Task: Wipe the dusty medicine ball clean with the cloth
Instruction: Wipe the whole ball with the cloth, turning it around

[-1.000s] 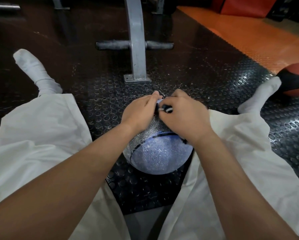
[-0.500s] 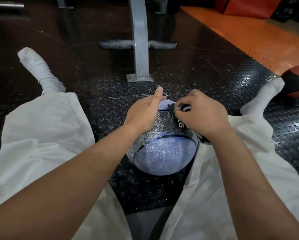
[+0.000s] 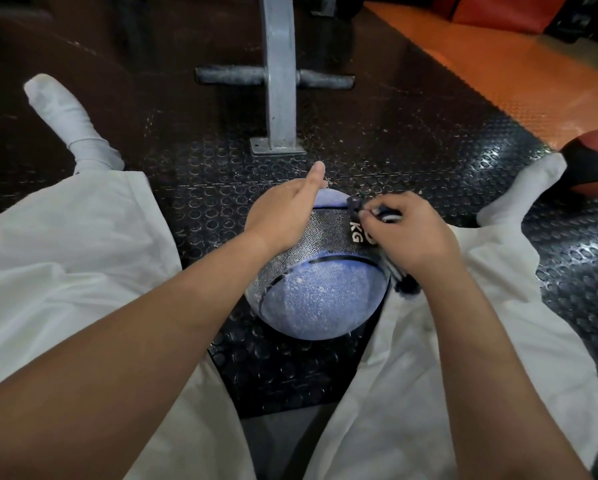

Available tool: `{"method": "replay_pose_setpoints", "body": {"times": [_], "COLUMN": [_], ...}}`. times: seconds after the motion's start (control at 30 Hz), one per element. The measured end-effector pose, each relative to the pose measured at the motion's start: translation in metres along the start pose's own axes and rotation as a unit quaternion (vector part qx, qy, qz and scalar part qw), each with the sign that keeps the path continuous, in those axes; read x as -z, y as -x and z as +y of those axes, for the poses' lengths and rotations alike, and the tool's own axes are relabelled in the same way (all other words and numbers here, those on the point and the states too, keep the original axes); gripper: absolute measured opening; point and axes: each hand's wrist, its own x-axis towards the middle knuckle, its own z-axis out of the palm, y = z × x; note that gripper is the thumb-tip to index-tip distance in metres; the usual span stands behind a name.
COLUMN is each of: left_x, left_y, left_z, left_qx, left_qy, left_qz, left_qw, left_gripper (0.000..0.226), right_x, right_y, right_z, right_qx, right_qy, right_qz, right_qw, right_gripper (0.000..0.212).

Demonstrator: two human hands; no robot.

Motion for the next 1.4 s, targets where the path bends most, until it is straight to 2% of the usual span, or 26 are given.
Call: {"method": "replay_pose_setpoints", "body": {"times": [0.1, 0.27, 0.37, 0.53, 0.7, 0.8, 0.97, 1.07, 1.33, 1.4], "left_x": [-0.002, 0.004, 0.005, -0.001, 0.002, 0.002, 0.0, 0.002, 0.002, 0.001], "left_y": [-0.003, -0.007, -0.003, -0.002, -0.01, -0.008, -0.006, -0.007, -0.012, -0.011], "left_z": [0.0, -0.008, -0.01, -0.003, -0.011, -0.011, -0.006, -0.008, -0.006, -0.004], "left_qx": [0.004, 0.019, 0.019, 0.013, 0.022, 0.011, 0.004, 0.002, 0.016, 0.011], "left_qy": [-0.011, 0.025, 0.034, -0.002, 0.044, 0.028, -0.003, 0.016, 0.041, 0.03], "left_qz": [0.002, 0.01, 0.012, 0.013, 0.017, 0.009, -0.006, -0.005, -0.007, -0.003], "left_qw": [1.0, 0.999, 0.999, 1.0, 0.999, 1.0, 1.0, 1.0, 0.999, 0.999], "left_gripper": [0.063, 0.057, 0.055, 0.054, 0.052, 0.053, 0.054, 0.052, 0.047, 0.047], "right_x": [-0.006, -0.02, -0.014, -0.016, -0.015, -0.014, -0.016, -0.02, -0.022, -0.019], "right_y": [0.004, 0.02, 0.011, -0.005, 0.031, 0.041, 0.008, -0.003, 0.042, 0.042], "right_z": [-0.004, -0.03, -0.032, -0.033, -0.031, -0.03, -0.039, -0.043, -0.033, -0.031], "right_qx": [0.019, 0.124, 0.106, 0.057, 0.116, 0.13, 0.136, 0.133, 0.182, 0.164], "right_qy": [0.019, 0.076, 0.091, 0.098, 0.095, 0.112, 0.106, 0.085, 0.092, 0.094], "right_qz": [0.021, 0.014, -0.007, 0.037, -0.019, -0.043, -0.001, -0.011, 0.047, 0.035], "right_qw": [0.999, 0.989, 0.99, 0.993, 0.989, 0.984, 0.985, 0.987, 0.978, 0.981], "right_gripper": [0.011, 0.016, 0.02, 0.028, 0.019, 0.017, 0.016, 0.018, 0.017, 0.018]}}
